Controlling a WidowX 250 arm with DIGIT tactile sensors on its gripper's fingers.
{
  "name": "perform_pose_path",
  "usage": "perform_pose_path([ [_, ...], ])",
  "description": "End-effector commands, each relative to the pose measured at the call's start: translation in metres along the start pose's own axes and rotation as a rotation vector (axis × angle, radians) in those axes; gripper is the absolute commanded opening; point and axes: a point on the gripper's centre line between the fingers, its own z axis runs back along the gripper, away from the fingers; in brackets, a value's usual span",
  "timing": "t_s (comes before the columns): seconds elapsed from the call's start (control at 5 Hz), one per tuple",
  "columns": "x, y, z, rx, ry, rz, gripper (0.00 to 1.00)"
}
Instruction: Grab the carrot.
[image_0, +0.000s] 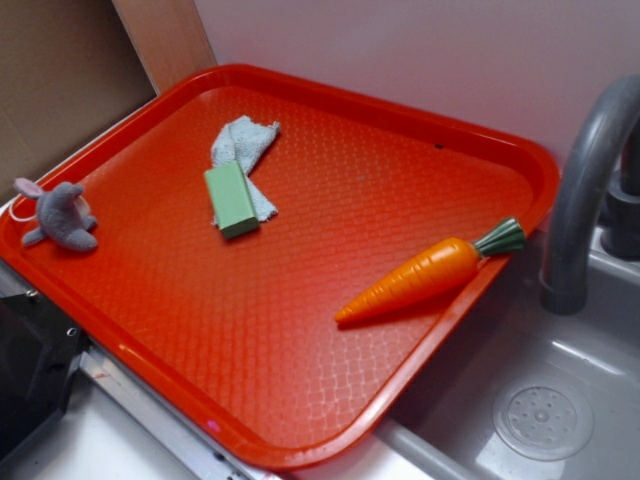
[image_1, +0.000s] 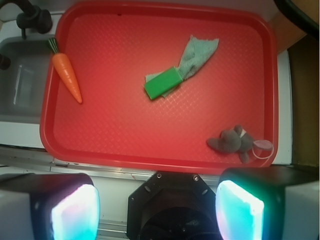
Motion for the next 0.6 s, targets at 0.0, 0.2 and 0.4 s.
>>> perform_pose_path([
  [0.0, 0.035, -0.029, -0.039, -0.118, -0.095, -0.215, 1.00],
  [0.2, 0.062, -0.061, -0.080, -0.131, -0.080, -0.292, 1.00],
  [0.4, 0.077, -0.085, -0.108, -0.181, -0.034, -0.337, 1.00],
])
